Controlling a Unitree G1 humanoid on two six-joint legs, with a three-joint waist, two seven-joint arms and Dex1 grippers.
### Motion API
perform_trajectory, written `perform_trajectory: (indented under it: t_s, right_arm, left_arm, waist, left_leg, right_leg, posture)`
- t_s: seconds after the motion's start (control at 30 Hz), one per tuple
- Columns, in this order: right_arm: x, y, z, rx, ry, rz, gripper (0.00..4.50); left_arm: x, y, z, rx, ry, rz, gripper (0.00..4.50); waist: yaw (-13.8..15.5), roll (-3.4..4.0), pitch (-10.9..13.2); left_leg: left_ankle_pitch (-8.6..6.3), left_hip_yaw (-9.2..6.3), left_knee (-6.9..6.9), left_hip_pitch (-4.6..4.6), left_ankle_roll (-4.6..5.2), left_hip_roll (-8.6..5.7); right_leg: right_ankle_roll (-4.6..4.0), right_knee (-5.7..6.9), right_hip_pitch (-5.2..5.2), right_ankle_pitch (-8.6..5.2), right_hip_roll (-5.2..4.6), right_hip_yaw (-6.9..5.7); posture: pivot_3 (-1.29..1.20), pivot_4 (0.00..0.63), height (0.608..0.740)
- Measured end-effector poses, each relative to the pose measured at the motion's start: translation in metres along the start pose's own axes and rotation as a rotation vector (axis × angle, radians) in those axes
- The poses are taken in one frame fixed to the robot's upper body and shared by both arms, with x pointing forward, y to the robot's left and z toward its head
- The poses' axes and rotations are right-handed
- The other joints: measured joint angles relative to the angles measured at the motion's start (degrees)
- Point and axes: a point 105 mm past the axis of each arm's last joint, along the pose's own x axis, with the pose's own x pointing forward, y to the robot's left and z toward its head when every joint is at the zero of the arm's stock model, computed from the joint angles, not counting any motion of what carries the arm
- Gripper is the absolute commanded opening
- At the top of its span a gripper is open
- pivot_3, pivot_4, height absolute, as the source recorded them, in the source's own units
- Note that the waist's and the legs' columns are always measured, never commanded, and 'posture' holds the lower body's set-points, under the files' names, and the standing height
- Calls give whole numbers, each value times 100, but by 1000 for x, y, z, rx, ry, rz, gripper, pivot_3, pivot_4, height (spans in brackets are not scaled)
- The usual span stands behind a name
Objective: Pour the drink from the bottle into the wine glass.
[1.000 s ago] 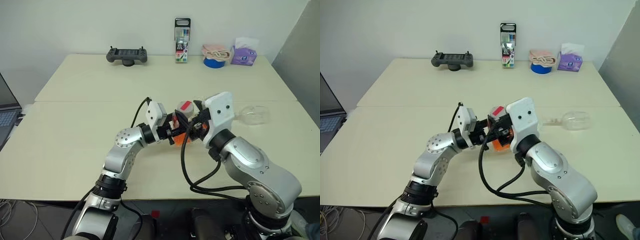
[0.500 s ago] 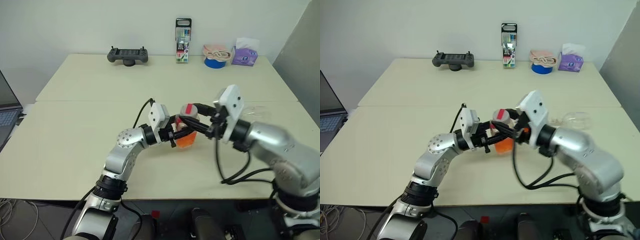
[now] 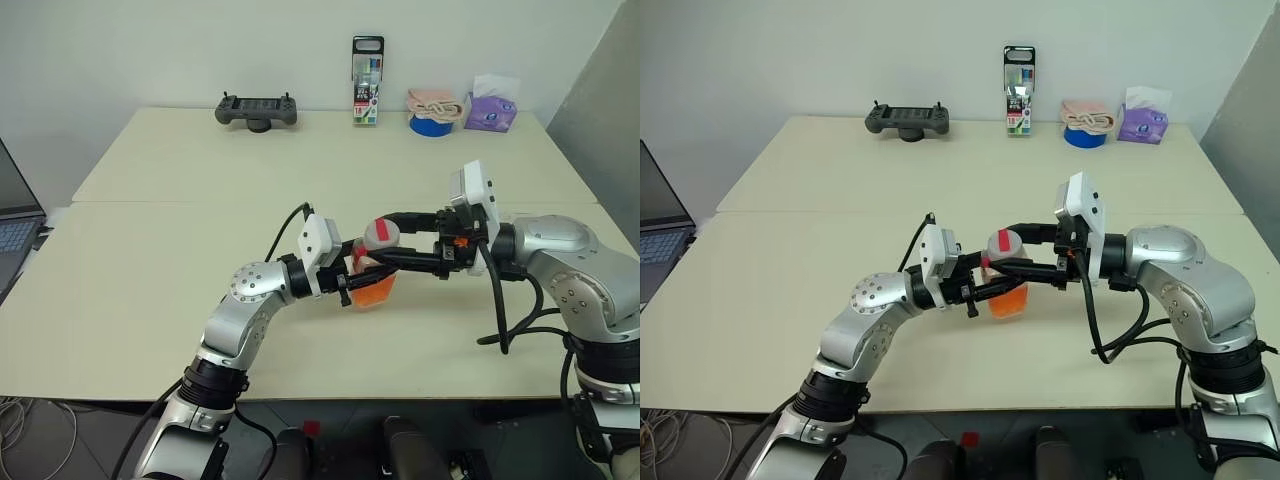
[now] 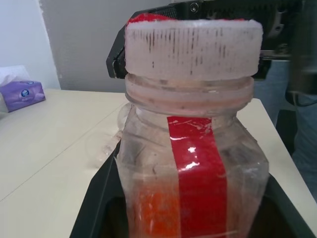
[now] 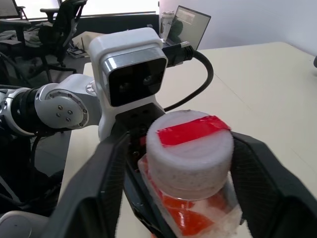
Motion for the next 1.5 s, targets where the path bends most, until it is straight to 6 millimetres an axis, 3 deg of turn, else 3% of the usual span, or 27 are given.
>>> perform_trajectory:
  t_s: [0.37,0.6,0.77,1.17,1.5]
  right_arm:
    - [6,-9,11,-76,-36,-166,3534]
    - [14,-3,18,-54,-66,-225,3534]
    - [17,-2,17,-8,-65,-258,4500]
    - [18,-13,0,-20,48,-332,4500]
    - [26,-25,4,-19,-5,-384,4500]
  left_arm:
    - [-1,5,-6,-19,18,30,1691]
    - [0,8,-7,-22,19,30,1691]
    - [0,8,-7,-23,21,31,1691]
    - [0,8,-7,-23,21,34,1691]
    - [-1,10,-7,-21,22,49,1691]
  waist:
    - [-1,0,0]
    - [-4,0,0]
    - [-4,0,0]
    - [-6,0,0]
    - [-8,0,0]
  left_leg:
    - [1,-1,0,-1,-1,0]
    - [0,-1,0,0,-1,0]
    - [0,0,0,0,-1,0]
    - [0,1,-1,0,-1,0]
    - [0,0,-1,-1,-1,0]
  right_leg:
    - [-1,2,-1,0,0,0]
    - [-3,4,-3,2,0,1]
    - [-3,2,-2,2,0,2]
    - [0,3,-3,0,1,1]
    - [-7,2,-4,4,1,1]
  posture:
    - [0,150,740]
    - [0,150,740]
    - [0,150,740]
    - [0,150,740]
    - [0,150,740]
